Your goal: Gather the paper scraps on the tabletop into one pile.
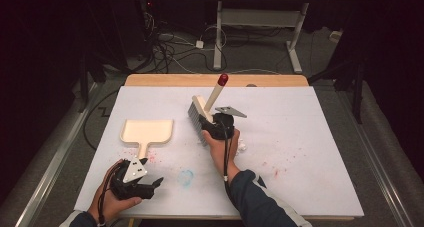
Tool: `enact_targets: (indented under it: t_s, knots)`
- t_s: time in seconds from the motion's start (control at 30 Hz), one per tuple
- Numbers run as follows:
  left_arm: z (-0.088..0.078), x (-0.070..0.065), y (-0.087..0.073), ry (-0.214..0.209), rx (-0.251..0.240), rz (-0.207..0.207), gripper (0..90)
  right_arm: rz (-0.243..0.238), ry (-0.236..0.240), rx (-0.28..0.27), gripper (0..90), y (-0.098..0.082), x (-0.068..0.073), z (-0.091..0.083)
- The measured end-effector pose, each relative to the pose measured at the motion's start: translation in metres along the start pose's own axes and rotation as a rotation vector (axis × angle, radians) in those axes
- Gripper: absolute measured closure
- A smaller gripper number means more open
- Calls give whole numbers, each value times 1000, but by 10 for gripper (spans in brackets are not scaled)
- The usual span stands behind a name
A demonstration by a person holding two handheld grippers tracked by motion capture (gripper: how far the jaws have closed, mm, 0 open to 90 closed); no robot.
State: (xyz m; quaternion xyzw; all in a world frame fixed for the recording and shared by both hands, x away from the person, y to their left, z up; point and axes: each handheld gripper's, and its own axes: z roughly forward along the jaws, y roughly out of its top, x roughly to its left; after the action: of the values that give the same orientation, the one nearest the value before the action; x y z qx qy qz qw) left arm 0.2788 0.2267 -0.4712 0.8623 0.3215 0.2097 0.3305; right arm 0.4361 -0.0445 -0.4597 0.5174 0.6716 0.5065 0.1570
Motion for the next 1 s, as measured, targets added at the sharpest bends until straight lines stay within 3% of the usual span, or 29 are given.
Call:
enact_targets:
  t_s: [0.1,0.13,0.3,0.47,0.5,0.57,0.7,0.73,0.8,0.83,0.87,0.9,1.0]
  knots:
    - [0,1,0,-3,1,0,190,-8,-27,14,677,-3,-2,5]
    - [0,1,0,-4,0,-1,190,-27,-62,28,676,-2,-4,4]
    - [0,0,0,-4,-1,5,190,-56,-110,56,676,-2,-11,-8]
    - [0,-3,2,6,-1,15,190,-56,-135,73,676,-2,-23,-33]
    - [-1,-3,3,7,-7,17,190,-87,-131,89,677,-1,-27,-44]
    - [-1,-4,3,6,-8,18,190,-98,-135,88,677,0,-29,-50]
    - [1,-4,4,7,4,19,190,-99,-77,77,677,4,-36,-77]
    - [1,-4,4,7,3,18,190,-99,-77,77,677,4,-36,-77]
    - [1,-5,4,8,4,19,190,-124,-45,63,677,7,-35,-86]
    - [2,-5,4,9,7,21,190,-166,-26,47,677,12,-35,-94]
    - [2,-5,4,10,7,23,190,-166,-26,47,677,12,-35,-94]
    - [2,-5,4,9,8,21,189,-202,-3,22,676,18,-38,-101]
    - [3,-4,4,9,13,21,190,-214,13,1,676,25,-43,-106]
